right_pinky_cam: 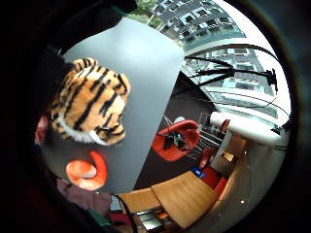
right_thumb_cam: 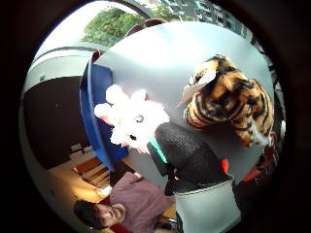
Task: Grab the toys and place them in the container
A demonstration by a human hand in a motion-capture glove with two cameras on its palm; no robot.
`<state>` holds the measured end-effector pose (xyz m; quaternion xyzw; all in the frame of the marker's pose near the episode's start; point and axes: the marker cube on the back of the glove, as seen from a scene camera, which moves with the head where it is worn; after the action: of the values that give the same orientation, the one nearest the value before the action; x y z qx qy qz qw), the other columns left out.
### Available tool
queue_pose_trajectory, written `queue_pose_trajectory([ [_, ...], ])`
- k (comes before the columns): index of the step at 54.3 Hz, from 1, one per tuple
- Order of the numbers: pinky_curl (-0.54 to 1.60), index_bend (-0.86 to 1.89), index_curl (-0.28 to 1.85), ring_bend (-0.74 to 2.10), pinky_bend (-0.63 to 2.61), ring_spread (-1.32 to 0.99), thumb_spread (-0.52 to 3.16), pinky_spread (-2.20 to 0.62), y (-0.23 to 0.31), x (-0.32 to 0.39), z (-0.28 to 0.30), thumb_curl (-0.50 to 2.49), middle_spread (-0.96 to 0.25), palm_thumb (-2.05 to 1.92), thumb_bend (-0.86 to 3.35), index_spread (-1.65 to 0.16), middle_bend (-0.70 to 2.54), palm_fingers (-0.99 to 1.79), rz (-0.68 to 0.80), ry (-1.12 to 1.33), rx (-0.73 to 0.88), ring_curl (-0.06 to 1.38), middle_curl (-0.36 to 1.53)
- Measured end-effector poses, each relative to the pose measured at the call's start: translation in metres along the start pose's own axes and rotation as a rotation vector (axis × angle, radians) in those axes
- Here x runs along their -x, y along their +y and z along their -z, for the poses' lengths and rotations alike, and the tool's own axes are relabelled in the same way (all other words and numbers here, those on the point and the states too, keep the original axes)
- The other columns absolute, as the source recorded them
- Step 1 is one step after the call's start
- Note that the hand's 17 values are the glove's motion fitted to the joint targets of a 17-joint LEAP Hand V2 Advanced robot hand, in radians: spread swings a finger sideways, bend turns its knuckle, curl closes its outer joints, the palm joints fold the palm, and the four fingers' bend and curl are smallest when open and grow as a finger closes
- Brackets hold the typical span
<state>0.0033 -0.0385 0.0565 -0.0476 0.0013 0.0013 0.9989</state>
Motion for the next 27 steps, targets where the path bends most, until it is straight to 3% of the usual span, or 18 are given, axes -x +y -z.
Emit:
queue_pose_trajectory([
  [27,0.35,0.02,0.05,0.49,0.86,-0.03,1.06,0.0,-0.019,-0.009,-0.056,0.27,0.03,-0.03,-0.04,-0.14,0.15,-0.32,-0.002,0.044,0.08,0.27,0.27],
])
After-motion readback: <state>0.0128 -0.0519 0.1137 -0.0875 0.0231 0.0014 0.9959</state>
